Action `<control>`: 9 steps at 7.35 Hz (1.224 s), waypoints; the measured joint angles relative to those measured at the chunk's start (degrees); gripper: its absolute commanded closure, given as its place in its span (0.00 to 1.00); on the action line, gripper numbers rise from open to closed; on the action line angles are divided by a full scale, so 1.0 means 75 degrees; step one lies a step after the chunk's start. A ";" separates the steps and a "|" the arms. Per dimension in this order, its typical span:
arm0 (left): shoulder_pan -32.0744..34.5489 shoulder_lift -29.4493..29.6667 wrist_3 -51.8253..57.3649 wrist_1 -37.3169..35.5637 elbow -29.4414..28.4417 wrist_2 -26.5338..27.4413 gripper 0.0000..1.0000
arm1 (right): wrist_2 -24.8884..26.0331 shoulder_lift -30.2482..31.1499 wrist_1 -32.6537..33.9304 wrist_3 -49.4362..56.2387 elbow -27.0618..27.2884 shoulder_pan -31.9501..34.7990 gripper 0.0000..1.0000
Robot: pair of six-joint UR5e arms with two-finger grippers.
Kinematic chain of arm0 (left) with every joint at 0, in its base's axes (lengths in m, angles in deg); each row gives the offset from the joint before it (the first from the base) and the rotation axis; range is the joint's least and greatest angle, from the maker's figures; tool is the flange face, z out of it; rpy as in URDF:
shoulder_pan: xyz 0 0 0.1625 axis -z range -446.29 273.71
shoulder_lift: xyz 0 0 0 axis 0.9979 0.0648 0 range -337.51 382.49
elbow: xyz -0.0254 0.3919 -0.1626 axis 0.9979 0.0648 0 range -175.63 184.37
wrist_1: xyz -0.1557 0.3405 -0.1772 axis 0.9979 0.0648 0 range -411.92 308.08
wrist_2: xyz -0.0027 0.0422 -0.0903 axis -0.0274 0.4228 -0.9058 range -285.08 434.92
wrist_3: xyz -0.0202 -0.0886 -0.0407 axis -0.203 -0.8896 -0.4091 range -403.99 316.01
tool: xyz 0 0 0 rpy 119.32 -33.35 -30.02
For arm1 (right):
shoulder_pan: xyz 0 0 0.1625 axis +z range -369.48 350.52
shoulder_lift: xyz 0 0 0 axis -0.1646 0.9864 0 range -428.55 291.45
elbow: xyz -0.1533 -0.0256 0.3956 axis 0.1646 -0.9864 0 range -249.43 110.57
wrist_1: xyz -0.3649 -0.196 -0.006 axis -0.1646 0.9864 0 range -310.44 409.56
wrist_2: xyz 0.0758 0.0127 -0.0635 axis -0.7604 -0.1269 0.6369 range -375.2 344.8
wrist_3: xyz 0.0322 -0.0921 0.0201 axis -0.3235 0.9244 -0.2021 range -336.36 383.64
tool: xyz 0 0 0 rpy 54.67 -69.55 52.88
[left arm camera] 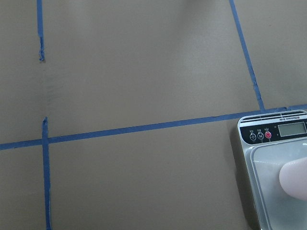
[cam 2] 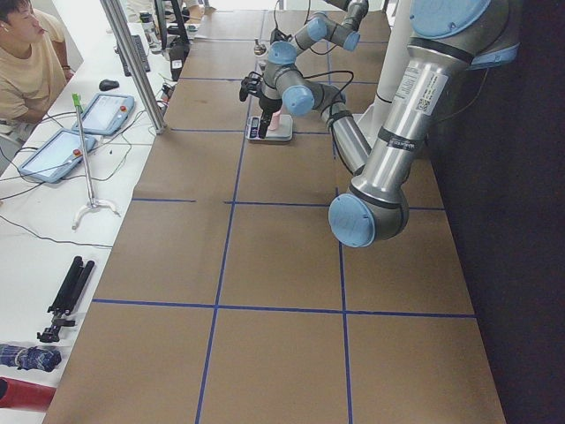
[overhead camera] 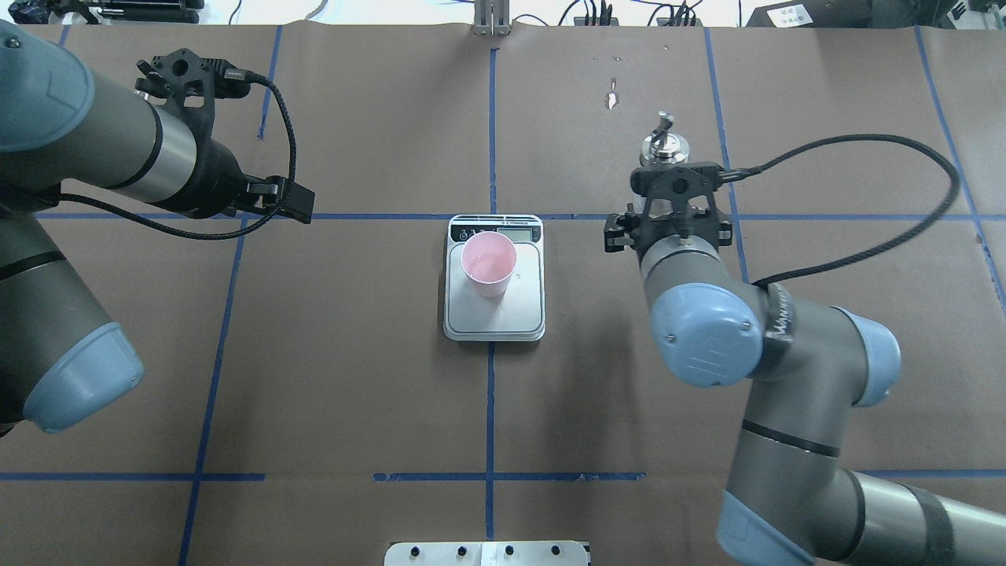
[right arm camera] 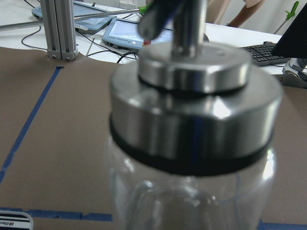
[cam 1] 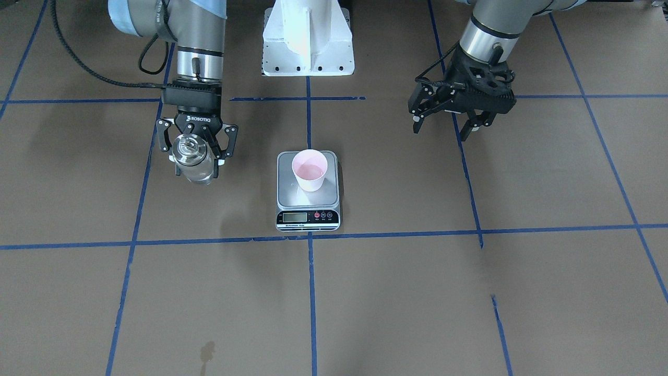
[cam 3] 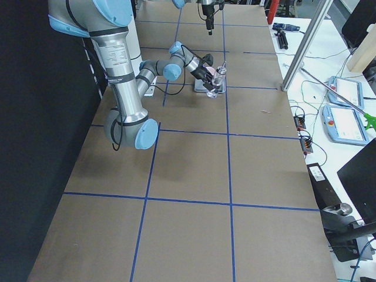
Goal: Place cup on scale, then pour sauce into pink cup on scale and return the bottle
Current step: 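Turn the bottle upright and carry it back with the right gripper, then lower the glass bottle onto the table at its starting spot with the right gripper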
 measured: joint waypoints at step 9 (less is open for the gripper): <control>-0.0021 0.0079 -0.0338 -0.0002 0.0136 0.0067 0.00 | 0.0245 0.2279 -0.3241 -0.1599 -0.0801 0.0294 1.00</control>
